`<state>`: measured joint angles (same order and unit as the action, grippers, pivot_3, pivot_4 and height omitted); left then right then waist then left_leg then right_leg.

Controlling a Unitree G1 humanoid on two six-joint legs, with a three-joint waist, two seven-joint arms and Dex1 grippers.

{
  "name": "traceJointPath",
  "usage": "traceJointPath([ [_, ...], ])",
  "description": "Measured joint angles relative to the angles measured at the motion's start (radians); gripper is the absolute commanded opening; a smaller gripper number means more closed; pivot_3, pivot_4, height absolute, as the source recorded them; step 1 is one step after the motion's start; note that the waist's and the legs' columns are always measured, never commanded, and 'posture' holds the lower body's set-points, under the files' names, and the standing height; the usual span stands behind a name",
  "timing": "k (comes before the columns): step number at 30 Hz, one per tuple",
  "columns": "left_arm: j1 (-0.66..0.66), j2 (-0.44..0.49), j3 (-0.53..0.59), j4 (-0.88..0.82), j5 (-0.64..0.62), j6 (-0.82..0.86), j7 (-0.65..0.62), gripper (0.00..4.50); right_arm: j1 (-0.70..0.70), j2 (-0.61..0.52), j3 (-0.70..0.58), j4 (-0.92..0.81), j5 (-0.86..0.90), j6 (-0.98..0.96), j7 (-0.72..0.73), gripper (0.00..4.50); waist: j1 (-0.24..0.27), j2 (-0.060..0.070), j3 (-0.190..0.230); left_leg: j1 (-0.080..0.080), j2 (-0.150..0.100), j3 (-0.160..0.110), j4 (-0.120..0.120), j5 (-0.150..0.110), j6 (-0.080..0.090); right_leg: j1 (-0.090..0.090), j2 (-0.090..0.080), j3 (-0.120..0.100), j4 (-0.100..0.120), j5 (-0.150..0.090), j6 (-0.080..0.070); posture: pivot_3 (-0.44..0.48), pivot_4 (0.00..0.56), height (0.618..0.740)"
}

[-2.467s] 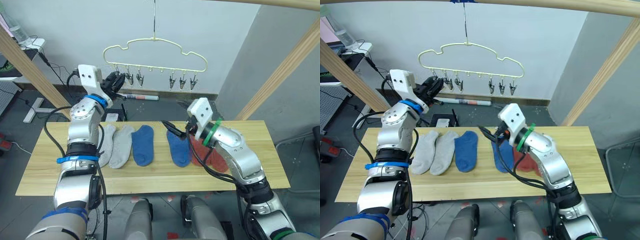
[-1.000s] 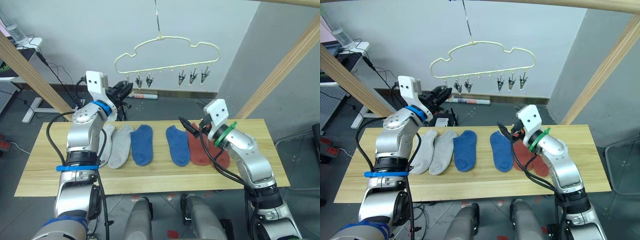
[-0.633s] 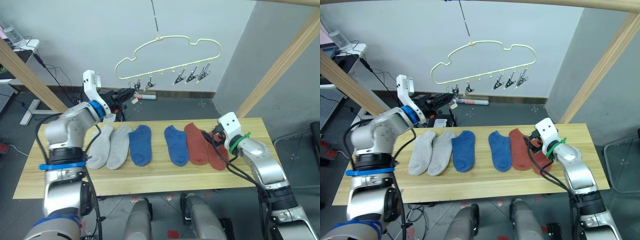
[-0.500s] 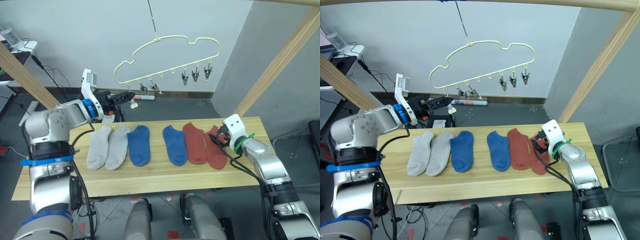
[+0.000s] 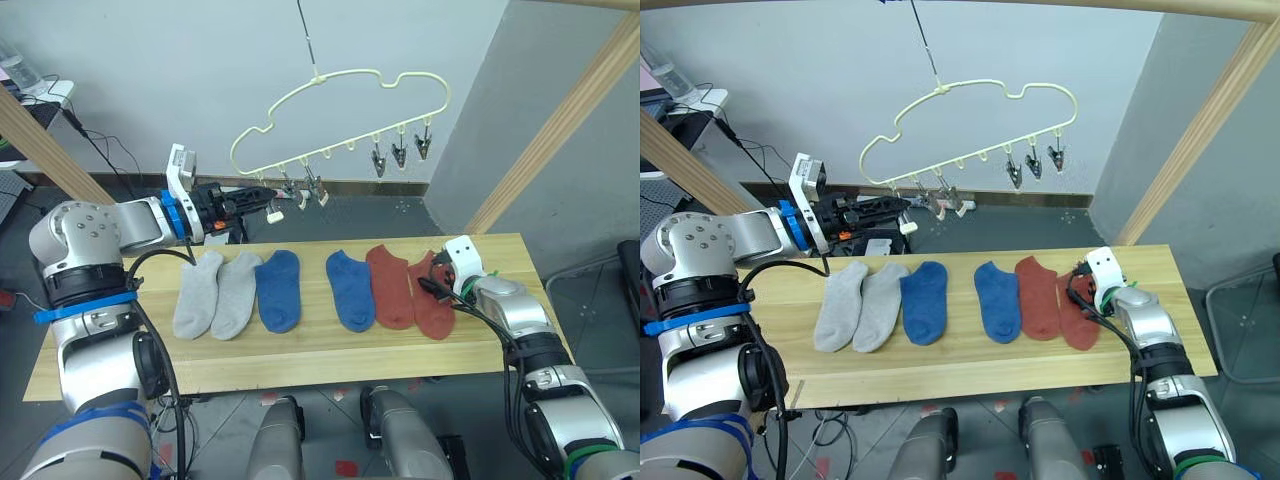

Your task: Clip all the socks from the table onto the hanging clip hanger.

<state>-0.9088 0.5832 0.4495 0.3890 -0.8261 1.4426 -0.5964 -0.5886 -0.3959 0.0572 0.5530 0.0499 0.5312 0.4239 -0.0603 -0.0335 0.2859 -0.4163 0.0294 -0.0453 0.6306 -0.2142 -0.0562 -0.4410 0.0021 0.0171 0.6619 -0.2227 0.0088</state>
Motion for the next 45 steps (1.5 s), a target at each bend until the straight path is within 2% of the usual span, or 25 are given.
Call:
traceJointPath([
  [8, 0.012, -0.004, 0.009, -0.028, -0.008, 0.013, 0.014, 0.68, -0.056, 0.011, 0.004, 0.104, -0.028, -0.07, -0.001, 4.5, -0.001, 0.0, 0.0, 0.001, 0.0, 0.0, 0.0, 0.001, -0.001, 0.0, 0.0, 0.0, 0.001, 0.0, 0.0, -0.05, 0.3, 0.74],
  [13, 0.157, 0.03, -0.183, -0.208, 0.156, -0.351, -0.07, 0.68, -0.006, 0.009, 0.004, 0.025, -0.036, -0.071, -0.015, 4.5, 0.004, 0.0, 0.0, 0.001, 0.0, 0.0, -0.001, 0.001, -0.002, 0.0, -0.001, 0.001, 0.001, 0.0, 0.0, -0.042, 0.303, 0.74],
  [16, 0.209, 0.024, -0.244, -0.263, 0.242, -0.535, -0.082, 0.68, 0.077, 0.011, 0.0, -0.151, -0.025, -0.052, -0.014, 4.5, 0.007, 0.001, 0.0, 0.001, 0.0, 0.001, -0.001, 0.001, -0.002, 0.0, -0.002, 0.002, 0.001, 0.0, 0.0, -0.043, 0.305, 0.74],
  [23, 0.279, -0.039, -0.289, -0.271, 0.386, -0.841, -0.04, 0.68, 0.21, -0.004, -0.013, -0.598, 0.026, 0.072, 0.01, 4.5, 0.006, 0.002, 0.001, 0.001, 0.0, 0.003, 0.0, 0.001, -0.002, 0.0, -0.001, 0.003, 0.0, 0.0, 0.0, -0.05, 0.319, 0.74],
  [26, 0.289, -0.072, -0.286, -0.249, 0.436, -0.954, 0.0, 0.68, 0.244, -0.012, -0.028, -0.818, 0.163, 0.142, 0.104, 4.5, 0.005, 0.003, 0.004, 0.001, 0.0, 0.003, 0.0, 0.001, -0.002, 0.0, -0.001, 0.003, 0.0, 0.0, 0.0, -0.058, 0.326, 0.74],
  [29, 0.288, -0.111, -0.289, -0.205, 0.481, -1.065, 0.03, 0.68, 0.196, 0.024, -0.025, -1.011, 0.338, 0.194, 0.188, 4.5, 0.001, 0.002, 0.006, 0.001, 0.001, 0.002, 0.0, 0.001, -0.002, 0.0, 0.001, 0.002, 0.0, 0.0, 0.0, -0.059, 0.33, 0.74],
  [33, 0.288, -0.118, -0.286, -0.156, 0.528, -1.172, 0.062, 0.68, 0.113, 0.057, -0.022, -1.053, 0.411, 0.244, 0.176, 4.5, 0.004, 0.001, 0.007, 0.0, 0.001, 0.001, 0.0, 0.001, -0.002, 0.0, 0.0, 0.001, 0.0, 0.0, 0.0, -0.061, 0.33, 0.74],
  [38, 0.296, -0.146, -0.287, -0.133, 0.538, -1.24, 0.057, 2.22, 0.03, 0.106, 0.001, -1.034, 0.422, 0.261, 0.128, 4.5, 0.004, 0.001, 0.008, -0.001, 0.001, 0.0, 0.0, 0.001, -0.001, 0.0, 0.0, 0.0, -0.002, 0.0, 0.0, -0.058, 0.33, 0.74],
  [43, 0.297, -0.148, -0.288, -0.104, 0.57, -1.281, 0.083, 3.69, 0.025, 0.107, 0.012, -0.987, 0.402, 0.234, 0.114, 4.5, 0.005, 0.001, 0.008, -0.002, 0.0, -0.001, 0.0, 0.001, -0.001, 0.0, 0.0, -0.001, -0.002, 0.0, 0.0, -0.054, 0.324, 0.74],
  [45, 0.297, -0.15, -0.288, -0.104, 0.58, -1.296, 0.096, 3.69, 0.025, 0.108, 0.023, -0.982, 0.4, 0.218, 0.112, 4.5, 0.005, 0.001, 0.009, -0.002, 0.0, -0.001, 0.0, 0.001, -0.001, 0.0, 0.0, -0.001, -0.002, 0.0, 0.0, -0.054, 0.324, 0.74],
])
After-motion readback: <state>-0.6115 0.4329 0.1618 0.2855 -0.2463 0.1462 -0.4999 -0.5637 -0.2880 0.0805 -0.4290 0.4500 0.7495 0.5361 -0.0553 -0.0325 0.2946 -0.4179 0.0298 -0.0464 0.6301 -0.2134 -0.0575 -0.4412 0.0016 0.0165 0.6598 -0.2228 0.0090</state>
